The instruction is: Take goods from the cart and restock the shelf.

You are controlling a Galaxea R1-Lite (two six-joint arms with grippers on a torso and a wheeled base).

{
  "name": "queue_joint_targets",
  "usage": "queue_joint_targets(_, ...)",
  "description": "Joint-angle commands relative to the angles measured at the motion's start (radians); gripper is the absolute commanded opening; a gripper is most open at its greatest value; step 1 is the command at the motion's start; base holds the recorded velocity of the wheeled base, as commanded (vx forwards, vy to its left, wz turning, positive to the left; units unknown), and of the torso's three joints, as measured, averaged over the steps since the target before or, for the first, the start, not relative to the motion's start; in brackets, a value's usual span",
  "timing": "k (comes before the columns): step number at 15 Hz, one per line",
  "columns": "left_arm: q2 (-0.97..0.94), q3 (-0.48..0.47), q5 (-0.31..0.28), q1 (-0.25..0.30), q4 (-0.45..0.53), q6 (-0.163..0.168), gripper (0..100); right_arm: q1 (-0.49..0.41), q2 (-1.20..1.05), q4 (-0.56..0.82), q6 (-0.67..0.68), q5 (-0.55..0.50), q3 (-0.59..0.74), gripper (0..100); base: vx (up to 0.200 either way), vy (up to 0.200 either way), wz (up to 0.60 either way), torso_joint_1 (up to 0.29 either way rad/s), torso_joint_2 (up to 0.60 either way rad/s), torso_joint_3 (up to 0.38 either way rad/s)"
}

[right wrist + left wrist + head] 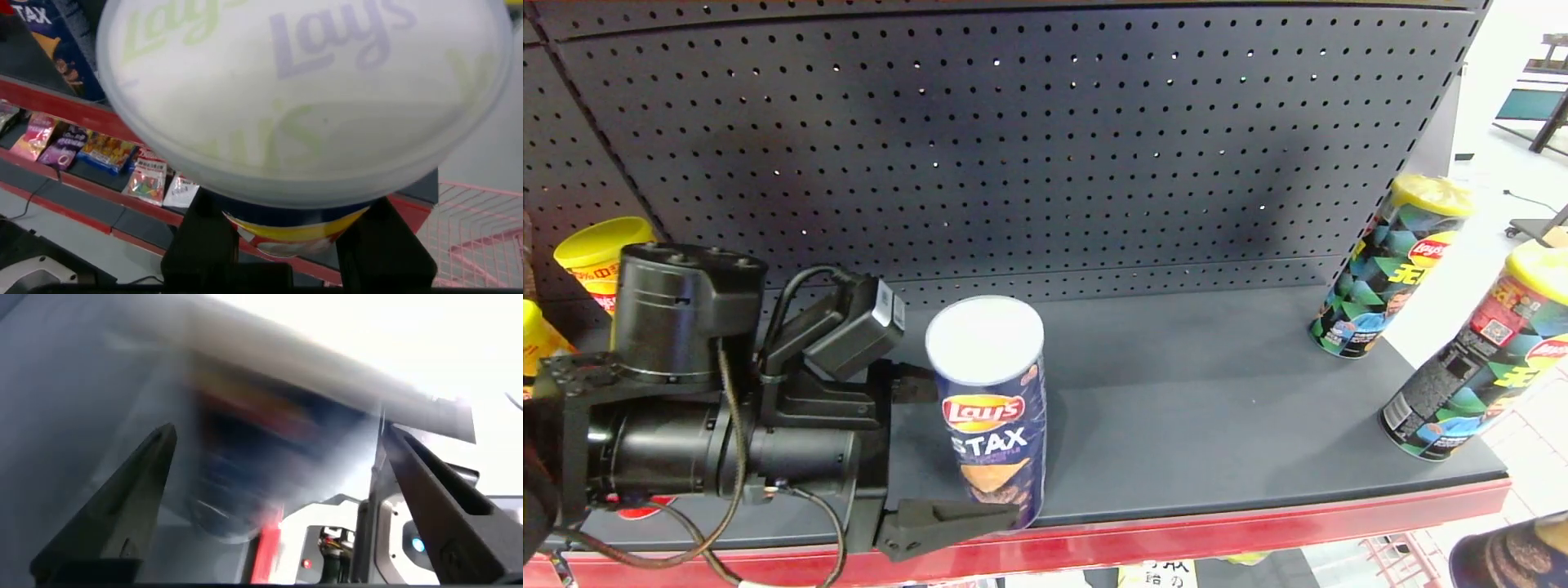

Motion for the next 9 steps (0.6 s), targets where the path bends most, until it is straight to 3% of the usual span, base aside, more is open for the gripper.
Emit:
queue_joint_targets(1, -0.121, 0.073, 0.003, 0.019, -0.001, -0.020, 100, 0.080, 0.130, -0.003, -0.004, -0.001, -0.067, 0, 0.000, 0.000, 0.00, 0.000, 0.00, 0.000)
queue_joint_targets(4, -0.251, 0.170, 0.033, 0.029, 0.001, -0.066, 100, 0.183, 0.305, -0.004, -0.004, -0.001, -0.167, 0, 0.000, 0.000, 0.00, 0.000, 0.00, 0.000)
queue_joint_targets(5, -0.329, 0.219, 0.056, 0.038, 0.001, -0.118, 100, 0.226, 0.411, -0.015, 0.002, -0.001, -0.220, 0, 0.000, 0.000, 0.00, 0.000, 0.00, 0.000)
queue_joint_targets(7, -0.446, 0.294, 0.115, 0.046, 0.001, -0.182, 100, 0.240, 0.584, -0.181, 0.001, 0.014, -0.243, 0, 0.000, 0.000, 0.00, 0.000, 0.00, 0.000)
queue_joint_targets(9, -0.575, 0.395, 0.179, 0.047, 0.002, -0.214, 100, 0.254, 0.762, -0.330, -0.005, 0.079, -0.285, 0, 0.000, 0.000, 0.00, 0.000, 0.00, 0.000)
